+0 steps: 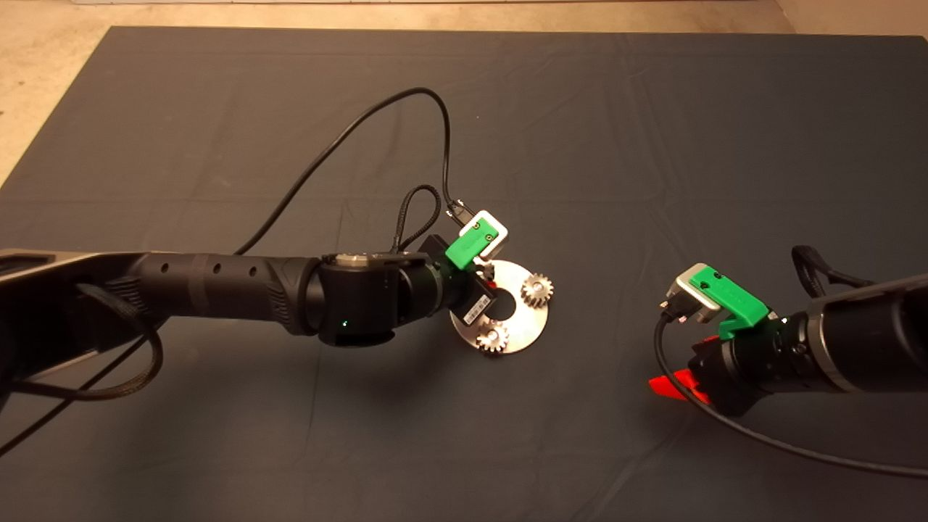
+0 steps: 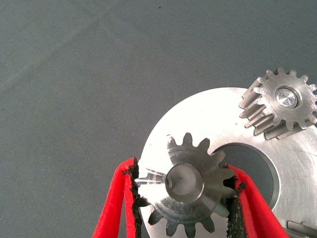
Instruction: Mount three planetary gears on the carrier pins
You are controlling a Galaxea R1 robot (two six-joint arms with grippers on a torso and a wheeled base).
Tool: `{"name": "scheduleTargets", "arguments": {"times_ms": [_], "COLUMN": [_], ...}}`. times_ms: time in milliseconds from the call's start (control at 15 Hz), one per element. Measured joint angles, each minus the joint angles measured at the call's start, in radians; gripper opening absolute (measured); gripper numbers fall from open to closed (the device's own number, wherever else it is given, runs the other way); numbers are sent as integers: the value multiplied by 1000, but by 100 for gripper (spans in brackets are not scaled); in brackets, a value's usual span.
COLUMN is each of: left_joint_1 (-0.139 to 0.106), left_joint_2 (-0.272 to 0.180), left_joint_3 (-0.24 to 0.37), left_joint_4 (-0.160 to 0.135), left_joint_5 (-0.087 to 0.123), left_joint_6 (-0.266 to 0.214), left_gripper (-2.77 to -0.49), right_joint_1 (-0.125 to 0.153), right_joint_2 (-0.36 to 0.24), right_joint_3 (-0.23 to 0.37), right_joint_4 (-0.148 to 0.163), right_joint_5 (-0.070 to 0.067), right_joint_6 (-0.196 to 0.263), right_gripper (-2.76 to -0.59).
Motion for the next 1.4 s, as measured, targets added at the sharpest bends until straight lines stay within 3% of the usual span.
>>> {"name": "scheduleTargets", "arguments": {"times_ms": [467,800,1400], "left_joint_1": [-1,-17,-19], "left_joint_2": [-2,-4,-5], "left_joint_3": [0,0,0], "left_joint_4": [0,-3,-3], "left_joint_5": [1,22,24], "left_joint_6": [0,0,0], "left_gripper": [-251,-251,-251], "right_joint_1": [0,0,0], "right_joint_2": [0,0,0], "right_joint_3": [0,-1,-1], "right_joint_4": [0,0,0], "right_joint_5": [-1,-2,-1], "right_joint_6": [-14,-14,-14], "right_gripper": [-133,-133,-133]}}
